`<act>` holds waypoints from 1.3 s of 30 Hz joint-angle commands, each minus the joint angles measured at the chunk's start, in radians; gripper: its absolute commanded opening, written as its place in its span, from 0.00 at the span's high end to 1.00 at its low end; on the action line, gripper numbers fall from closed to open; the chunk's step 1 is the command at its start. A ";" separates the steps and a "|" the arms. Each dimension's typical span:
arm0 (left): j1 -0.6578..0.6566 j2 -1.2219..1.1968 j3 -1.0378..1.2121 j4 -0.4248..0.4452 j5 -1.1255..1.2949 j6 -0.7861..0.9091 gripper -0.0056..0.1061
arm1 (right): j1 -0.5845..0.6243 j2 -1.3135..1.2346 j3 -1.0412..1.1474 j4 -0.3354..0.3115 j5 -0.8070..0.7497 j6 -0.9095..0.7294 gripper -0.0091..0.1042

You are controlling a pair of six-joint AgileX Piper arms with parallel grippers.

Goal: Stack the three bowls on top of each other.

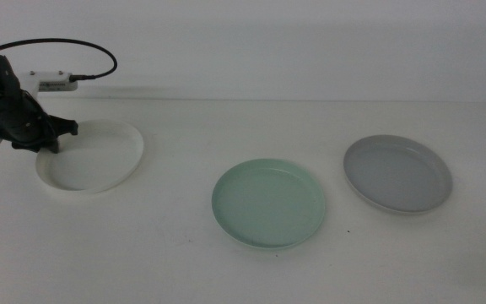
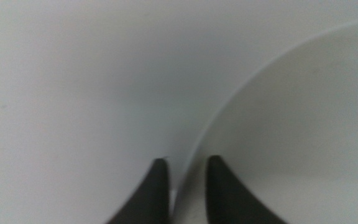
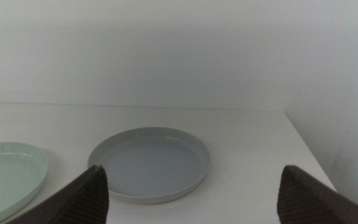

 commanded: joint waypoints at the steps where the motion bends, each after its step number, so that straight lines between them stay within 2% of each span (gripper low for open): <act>1: 0.002 0.018 0.008 0.014 0.076 0.000 0.84 | -0.007 -0.005 0.004 -0.003 -0.010 -0.007 0.11; 3: 0.002 0.001 0.008 0.014 0.099 0.000 0.97 | -0.007 -0.005 0.004 -0.003 -0.010 -0.007 0.11; 10: -0.040 -0.242 0.008 0.014 0.176 -0.031 0.97 | -0.007 -0.005 0.004 -0.003 -0.010 -0.007 0.11; 17: -0.213 -0.429 0.008 -0.105 0.287 -0.053 0.97 | -0.007 -0.005 0.004 -0.003 -0.010 -0.007 0.11; 20: -0.306 -0.431 0.008 -0.141 0.298 -0.077 0.97 | -0.007 -0.005 0.004 -0.003 -0.010 -0.007 0.11; 28: -0.520 -0.337 0.008 -0.141 0.220 -0.125 0.97 | -0.007 -0.005 0.004 -0.003 -0.010 -0.007 0.11; 39: -0.584 -0.209 0.008 -0.194 0.219 -0.121 0.97 | -0.007 -0.005 0.004 -0.003 -0.010 -0.007 0.11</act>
